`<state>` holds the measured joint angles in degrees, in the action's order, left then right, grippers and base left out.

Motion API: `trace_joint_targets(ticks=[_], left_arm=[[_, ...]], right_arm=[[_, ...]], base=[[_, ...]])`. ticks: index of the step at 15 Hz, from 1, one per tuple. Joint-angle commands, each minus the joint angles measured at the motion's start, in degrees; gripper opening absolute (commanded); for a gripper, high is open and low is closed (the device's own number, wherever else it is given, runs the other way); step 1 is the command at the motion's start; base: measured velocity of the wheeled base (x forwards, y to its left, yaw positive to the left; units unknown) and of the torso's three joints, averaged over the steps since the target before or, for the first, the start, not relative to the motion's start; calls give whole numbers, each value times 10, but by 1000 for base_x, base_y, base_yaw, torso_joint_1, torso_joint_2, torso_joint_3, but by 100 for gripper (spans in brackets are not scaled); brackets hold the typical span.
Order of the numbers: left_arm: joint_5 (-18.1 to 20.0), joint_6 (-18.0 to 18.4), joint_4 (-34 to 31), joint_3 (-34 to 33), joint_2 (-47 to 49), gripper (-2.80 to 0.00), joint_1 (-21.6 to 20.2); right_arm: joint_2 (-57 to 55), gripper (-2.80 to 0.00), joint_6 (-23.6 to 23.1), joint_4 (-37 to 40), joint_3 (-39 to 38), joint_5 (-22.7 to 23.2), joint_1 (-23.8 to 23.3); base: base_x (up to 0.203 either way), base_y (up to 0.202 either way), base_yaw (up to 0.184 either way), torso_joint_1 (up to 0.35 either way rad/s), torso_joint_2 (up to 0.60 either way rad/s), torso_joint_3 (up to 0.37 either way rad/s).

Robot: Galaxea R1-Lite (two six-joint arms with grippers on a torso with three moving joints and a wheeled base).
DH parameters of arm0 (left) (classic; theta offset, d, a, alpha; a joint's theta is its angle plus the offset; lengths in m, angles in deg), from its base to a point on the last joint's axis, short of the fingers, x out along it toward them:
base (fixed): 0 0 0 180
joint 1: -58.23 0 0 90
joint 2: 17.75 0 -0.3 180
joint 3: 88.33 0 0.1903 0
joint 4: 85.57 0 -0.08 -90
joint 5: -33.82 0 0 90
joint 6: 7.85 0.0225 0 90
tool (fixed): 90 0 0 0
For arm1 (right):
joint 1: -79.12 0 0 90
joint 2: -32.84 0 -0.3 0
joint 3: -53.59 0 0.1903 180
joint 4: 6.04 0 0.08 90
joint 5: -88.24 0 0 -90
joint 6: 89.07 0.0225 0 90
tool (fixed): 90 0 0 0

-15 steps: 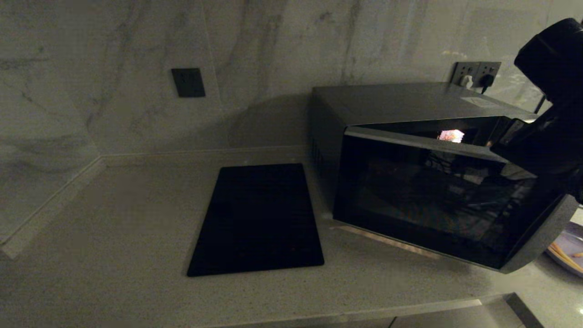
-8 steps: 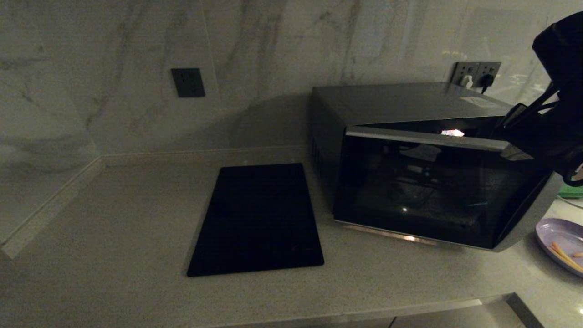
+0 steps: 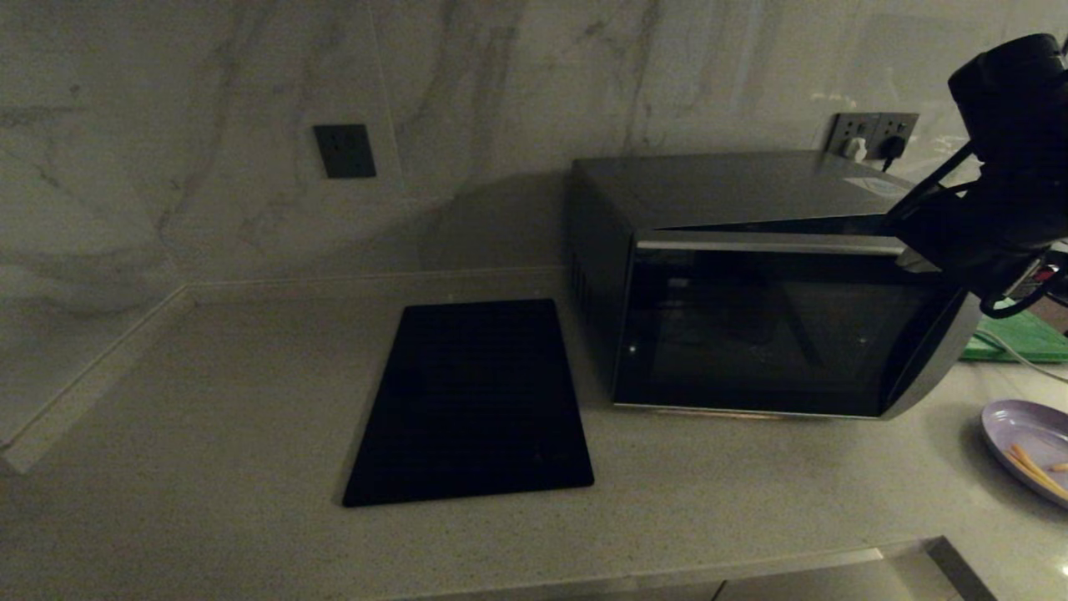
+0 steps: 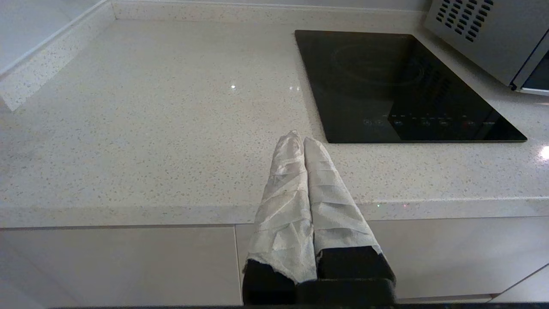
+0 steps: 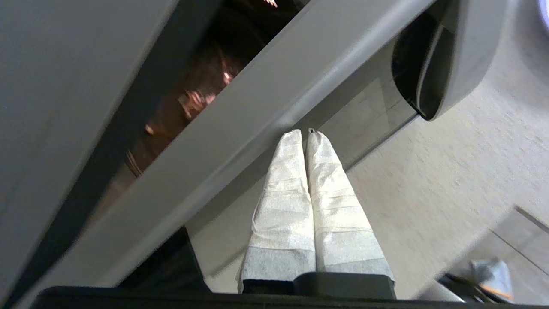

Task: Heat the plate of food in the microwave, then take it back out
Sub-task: Close the microwave oven

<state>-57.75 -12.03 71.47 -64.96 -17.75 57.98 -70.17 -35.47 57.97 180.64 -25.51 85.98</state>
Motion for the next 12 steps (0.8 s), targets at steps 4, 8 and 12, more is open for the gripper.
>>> trace_joint_targets(ticks=[4, 8, 12], left_arm=[[0, 0, 0, 0, 1, -280, 0], [0, 0, 0, 0, 1, -280, 0], [0, 0, 0, 0, 1, -280, 0]], right_arm=[[-36, -280, -2, -33, 33, 7, -9], [-52, -280, -2, -53, 46, 16, -9], [-70, -280, -2, -75, 47, 25, -9]], base=[[0, 0, 0, 0, 0, 0], [0, 0, 0, 0, 0, 0], [0, 0, 0, 0, 0, 0]])
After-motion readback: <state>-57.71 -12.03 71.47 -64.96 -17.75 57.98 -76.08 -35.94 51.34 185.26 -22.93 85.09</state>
